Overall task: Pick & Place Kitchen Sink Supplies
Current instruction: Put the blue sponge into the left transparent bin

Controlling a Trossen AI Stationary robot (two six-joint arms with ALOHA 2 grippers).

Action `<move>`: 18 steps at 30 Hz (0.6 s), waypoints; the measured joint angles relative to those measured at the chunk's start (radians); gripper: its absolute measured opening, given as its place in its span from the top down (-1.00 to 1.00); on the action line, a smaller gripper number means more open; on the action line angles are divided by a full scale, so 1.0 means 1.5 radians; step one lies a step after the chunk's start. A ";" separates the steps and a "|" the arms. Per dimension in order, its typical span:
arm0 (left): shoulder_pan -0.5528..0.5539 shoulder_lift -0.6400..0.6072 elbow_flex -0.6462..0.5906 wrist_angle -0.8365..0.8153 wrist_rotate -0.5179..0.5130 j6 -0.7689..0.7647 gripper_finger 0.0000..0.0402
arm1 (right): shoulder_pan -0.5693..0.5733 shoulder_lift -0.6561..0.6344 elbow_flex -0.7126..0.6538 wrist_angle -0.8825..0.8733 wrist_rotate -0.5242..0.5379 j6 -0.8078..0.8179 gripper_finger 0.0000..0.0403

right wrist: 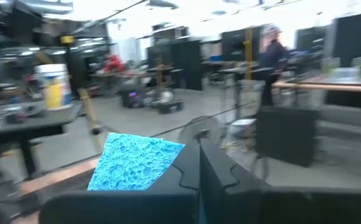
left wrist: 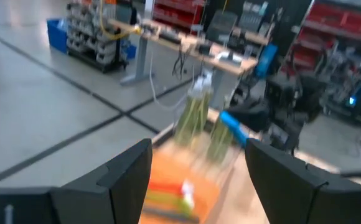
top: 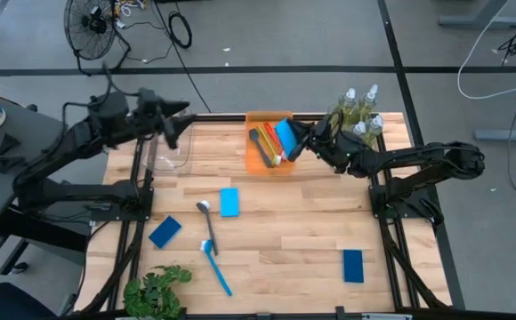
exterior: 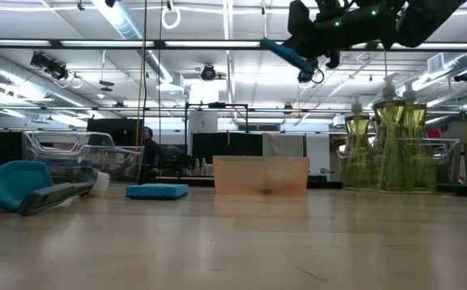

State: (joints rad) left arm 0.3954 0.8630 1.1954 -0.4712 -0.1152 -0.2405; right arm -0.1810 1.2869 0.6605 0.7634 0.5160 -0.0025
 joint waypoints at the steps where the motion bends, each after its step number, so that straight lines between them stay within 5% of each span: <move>1: 0.000 0.015 0.000 0.032 0.000 0.000 -0.31 | 0.000 0.000 0.000 0.004 0.019 -0.007 1.00; 18: 0.000 0.281 0.000 0.277 0.042 -0.036 -0.31 | 0.000 0.000 0.000 0.073 0.158 -0.171 1.00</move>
State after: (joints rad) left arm 0.3954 1.2842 1.1951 -0.0553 -0.0528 -0.2947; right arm -0.1810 1.2873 0.6605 0.8725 0.7524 -0.2592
